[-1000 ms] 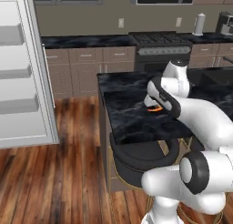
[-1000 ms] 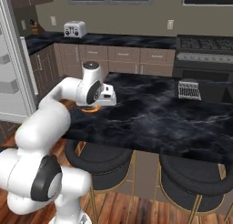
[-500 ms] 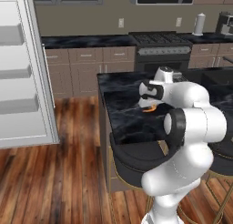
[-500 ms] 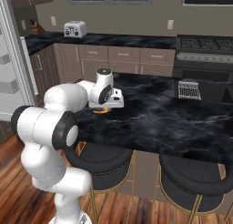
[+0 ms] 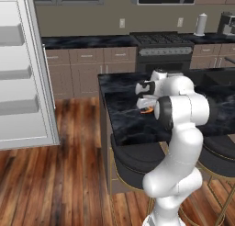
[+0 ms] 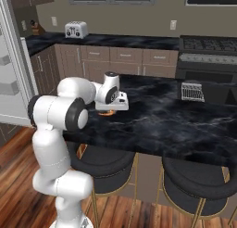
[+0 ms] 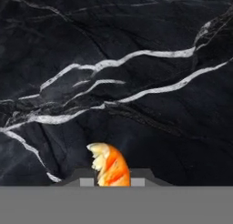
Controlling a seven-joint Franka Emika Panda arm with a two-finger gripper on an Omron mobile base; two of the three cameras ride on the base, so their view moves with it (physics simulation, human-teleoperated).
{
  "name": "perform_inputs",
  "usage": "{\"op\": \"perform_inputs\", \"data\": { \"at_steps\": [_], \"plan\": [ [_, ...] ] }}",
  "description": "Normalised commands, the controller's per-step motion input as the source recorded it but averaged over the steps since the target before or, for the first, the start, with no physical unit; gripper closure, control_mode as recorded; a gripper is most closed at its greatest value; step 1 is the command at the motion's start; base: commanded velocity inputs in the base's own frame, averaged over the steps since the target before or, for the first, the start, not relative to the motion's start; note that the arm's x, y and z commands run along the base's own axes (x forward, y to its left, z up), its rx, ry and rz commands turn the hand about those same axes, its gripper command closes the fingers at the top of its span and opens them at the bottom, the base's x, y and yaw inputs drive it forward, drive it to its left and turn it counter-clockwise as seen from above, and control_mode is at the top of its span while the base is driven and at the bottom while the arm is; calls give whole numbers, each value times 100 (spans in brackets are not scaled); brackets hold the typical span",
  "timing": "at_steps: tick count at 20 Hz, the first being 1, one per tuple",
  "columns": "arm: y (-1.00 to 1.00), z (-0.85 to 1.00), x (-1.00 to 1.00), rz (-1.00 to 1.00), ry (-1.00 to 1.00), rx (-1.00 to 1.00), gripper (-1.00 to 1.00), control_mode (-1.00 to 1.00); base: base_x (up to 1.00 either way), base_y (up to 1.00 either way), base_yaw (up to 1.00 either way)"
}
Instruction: Open the fridge, remove the apple, lemon, and shrimp, and place them on any counter.
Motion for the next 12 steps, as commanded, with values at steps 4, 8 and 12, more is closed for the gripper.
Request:
{"op": "perform_inputs", "data": {
  "at_steps": [4,8,12],
  "plan": [
    [0,-33,31,0,6,0,100,-100,0,0,0],
    [0,-34,17,0,0,0,100,-100,0,0,0],
    [0,-14,-1,0,0,0,-100,-100,0,0,0]
  ]
}}
